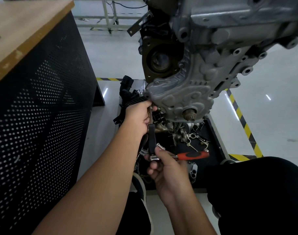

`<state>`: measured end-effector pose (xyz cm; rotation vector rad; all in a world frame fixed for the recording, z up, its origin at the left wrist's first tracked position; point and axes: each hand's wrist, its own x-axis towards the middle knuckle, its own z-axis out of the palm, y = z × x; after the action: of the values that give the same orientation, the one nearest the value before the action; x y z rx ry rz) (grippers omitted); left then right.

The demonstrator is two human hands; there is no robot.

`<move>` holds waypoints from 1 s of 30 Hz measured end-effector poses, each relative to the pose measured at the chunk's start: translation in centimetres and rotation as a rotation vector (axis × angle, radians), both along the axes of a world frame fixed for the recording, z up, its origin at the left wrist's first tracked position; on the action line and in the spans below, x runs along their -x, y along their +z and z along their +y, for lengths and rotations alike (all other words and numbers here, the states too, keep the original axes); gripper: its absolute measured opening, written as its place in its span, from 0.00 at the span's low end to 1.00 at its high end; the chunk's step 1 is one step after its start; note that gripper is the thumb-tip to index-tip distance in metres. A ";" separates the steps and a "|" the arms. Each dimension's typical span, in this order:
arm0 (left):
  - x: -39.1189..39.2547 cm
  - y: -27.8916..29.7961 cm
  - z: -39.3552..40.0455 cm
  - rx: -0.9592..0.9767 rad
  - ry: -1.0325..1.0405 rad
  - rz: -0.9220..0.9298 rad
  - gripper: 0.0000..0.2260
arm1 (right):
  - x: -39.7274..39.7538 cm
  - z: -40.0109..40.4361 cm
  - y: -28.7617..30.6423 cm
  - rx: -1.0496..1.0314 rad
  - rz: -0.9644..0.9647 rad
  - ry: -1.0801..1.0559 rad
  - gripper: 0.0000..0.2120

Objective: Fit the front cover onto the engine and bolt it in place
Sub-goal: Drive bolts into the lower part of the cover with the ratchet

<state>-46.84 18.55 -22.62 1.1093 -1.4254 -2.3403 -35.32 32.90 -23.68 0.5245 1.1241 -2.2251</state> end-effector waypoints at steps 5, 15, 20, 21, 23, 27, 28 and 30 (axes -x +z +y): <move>-0.8 0.7 0.6 0.045 0.057 -0.061 0.05 | 0.1 -0.2 0.5 -0.050 0.030 0.147 0.01; -5.4 1.3 3.6 -0.279 0.428 -0.074 0.18 | -0.8 2.5 0.1 -0.078 0.098 -0.016 0.02; -5.0 6.9 8.4 -0.311 0.259 0.151 0.19 | 0.6 6.1 2.3 0.002 0.166 -0.149 0.08; -4.9 8.1 9.4 -0.302 0.236 0.171 0.18 | 0.7 7.0 2.5 0.009 0.169 -0.158 0.09; -4.6 10.0 10.7 -0.298 0.209 0.198 0.17 | 1.2 8.7 2.9 0.012 0.178 -0.187 0.10; -3.4 12.6 12.5 -0.326 0.146 0.253 0.12 | 2.8 12.8 4.3 0.007 0.267 -0.261 0.05; -2.9 12.9 13.1 -0.329 0.124 0.266 0.11 | 3.2 14.0 4.7 -0.001 0.292 -0.278 0.04; -1.5 13.2 14.6 -0.317 0.081 0.287 0.09 | 4.0 16.3 5.4 -0.038 0.338 -0.304 0.04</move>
<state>-45.29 33.17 -9.37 0.8317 -0.9196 -2.5971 -39.31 49.20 -18.33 0.3609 1.3303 -2.6326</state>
